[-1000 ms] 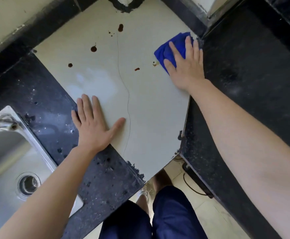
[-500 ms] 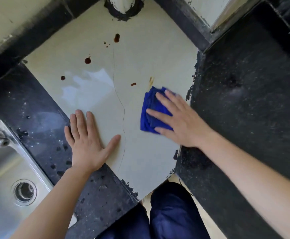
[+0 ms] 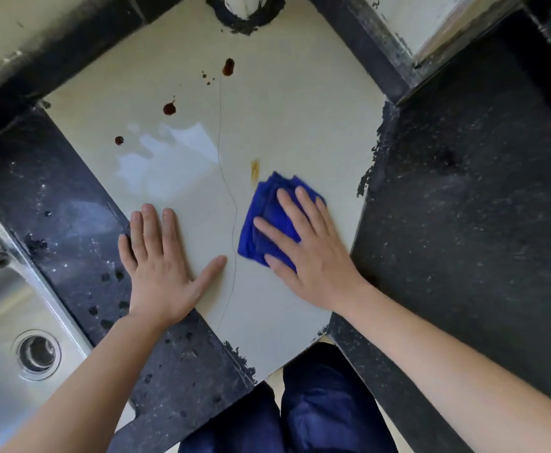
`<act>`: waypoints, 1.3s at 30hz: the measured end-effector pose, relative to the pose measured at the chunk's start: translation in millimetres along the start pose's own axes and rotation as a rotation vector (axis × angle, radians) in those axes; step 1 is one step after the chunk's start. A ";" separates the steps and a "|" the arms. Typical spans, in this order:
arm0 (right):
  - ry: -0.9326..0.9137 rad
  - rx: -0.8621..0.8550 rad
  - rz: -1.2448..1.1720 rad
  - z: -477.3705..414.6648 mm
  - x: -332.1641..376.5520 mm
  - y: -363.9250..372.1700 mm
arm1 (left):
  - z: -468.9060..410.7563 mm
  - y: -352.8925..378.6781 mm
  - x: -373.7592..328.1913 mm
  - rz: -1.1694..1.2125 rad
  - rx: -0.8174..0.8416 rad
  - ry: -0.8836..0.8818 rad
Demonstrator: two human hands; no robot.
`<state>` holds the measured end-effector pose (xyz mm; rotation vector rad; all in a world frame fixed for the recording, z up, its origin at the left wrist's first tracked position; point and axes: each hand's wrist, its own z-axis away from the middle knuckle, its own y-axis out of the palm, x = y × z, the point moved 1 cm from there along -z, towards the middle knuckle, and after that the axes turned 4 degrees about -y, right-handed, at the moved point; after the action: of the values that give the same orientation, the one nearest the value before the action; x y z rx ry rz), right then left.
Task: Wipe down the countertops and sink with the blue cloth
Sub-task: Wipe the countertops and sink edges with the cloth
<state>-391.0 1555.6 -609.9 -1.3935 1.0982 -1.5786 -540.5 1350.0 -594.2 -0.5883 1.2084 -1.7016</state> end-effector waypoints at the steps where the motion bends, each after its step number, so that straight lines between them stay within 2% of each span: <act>1: -0.095 0.069 -0.001 25.4 2.2 0.3 | 0.4 -0.3 -0.2 -0.002 -0.001 0.001; 4: -0.358 0.213 0.063 53.4 -30.1 -11.8 | 0.4 -2.0 -0.7 0.008 0.017 0.002; 6: -0.352 0.194 0.087 30.8 -68.6 -20.4 | 0.1 -2.6 -1.0 0.011 0.019 0.001; 11: 0.074 -0.048 0.076 -84.7 -137.4 -47.0 | 1.1 -2.5 -1.4 0.008 0.017 -0.004; 13: 0.302 -0.090 0.038 -119.4 -130.9 -50.0 | 0.8 -1.5 -1.4 0.007 0.010 -0.001; 15: 0.421 -0.127 0.021 -127.0 -105.2 -41.0 | 0.2 -0.7 -1.2 0.010 0.006 0.001; 17: 0.356 -0.137 0.001 -102.7 -65.9 -25.4 | -0.2 -0.6 -0.5 0.013 0.003 0.003; 19: 0.191 -0.098 -0.029 -55.5 -24.0 -11.2 | -0.2 -0.8 -0.5 0.017 0.000 0.002; 24: -0.123 0.133 -0.027 43.2 19.3 0.6 | -0.4 -2.1 -0.5 -0.003 0.013 0.007; 27: -0.277 0.206 -0.005 29.8 4.3 -2.0 | -1.0 -2.4 0.7 0.020 0.011 0.016; 29: -0.325 0.183 0.009 -11.5 -11.9 -1.7 | -0.9 -2.1 1.5 0.028 0.006 0.021; 31: -0.258 0.085 0.029 -67.1 -33.9 -6.3 | -1.0 -1.8 2.2 0.026 0.009 0.017; 35: 0.141 -0.017 0.046 -171.4 -88.0 -37.5 | -1.4 -0.6 1.9 0.026 0.011 0.013; 37: 0.311 -0.054 0.052 -194.0 -101.6 -44.4 | -1.5 -0.2 1.8 0.029 0.009 0.013; 39: 0.397 -0.099 0.057 -188.8 -92.6 -38.5 | -2.2 -0.5 1.7 0.034 0.013 0.014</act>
<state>-566.1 1678.0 -613.9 -1.1230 1.4518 -1.8273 -543.2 1349.5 -594.8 -0.5462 1.2102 -1.6862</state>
